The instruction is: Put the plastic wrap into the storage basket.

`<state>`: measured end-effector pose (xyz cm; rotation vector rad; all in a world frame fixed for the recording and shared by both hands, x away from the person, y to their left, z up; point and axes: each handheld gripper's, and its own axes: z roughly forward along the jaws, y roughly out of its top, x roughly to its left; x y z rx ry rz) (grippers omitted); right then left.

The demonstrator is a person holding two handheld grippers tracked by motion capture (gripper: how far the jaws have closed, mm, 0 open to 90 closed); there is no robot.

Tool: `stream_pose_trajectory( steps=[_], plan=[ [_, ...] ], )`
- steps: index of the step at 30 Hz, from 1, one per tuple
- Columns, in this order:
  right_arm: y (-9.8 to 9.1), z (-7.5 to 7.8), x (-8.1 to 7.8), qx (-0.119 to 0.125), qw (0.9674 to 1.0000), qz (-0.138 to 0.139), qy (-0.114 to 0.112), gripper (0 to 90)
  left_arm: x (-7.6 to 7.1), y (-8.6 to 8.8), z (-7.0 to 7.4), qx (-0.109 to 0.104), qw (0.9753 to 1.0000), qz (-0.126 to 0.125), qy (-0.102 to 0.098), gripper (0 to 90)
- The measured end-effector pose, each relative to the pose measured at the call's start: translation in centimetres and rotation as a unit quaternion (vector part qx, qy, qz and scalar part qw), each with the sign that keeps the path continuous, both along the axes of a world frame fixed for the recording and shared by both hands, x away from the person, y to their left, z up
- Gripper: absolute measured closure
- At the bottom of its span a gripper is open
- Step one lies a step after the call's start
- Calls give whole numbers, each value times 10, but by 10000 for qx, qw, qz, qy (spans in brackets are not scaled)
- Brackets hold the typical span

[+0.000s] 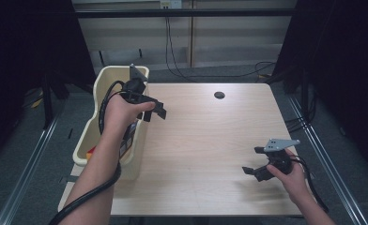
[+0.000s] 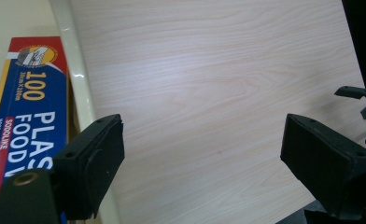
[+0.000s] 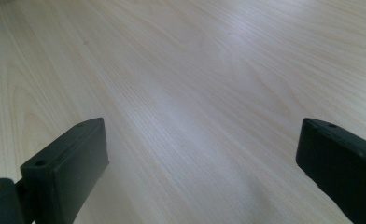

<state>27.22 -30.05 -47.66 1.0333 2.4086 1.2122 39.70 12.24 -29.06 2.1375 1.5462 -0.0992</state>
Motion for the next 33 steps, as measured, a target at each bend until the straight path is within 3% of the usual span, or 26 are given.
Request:
stream_pose_trajectory(
  steps=[18, 33],
  plan=[
    [1, -1, 0, -21, 10000, 11, -16, 19, -3, -27, -18, -124, 9990, -414, -54, 128],
    [1, -1, 0, -33, 10000, 29, 4, 19, -5, -44, -37, -226, 9978, -621, -46, 122]
  ],
)
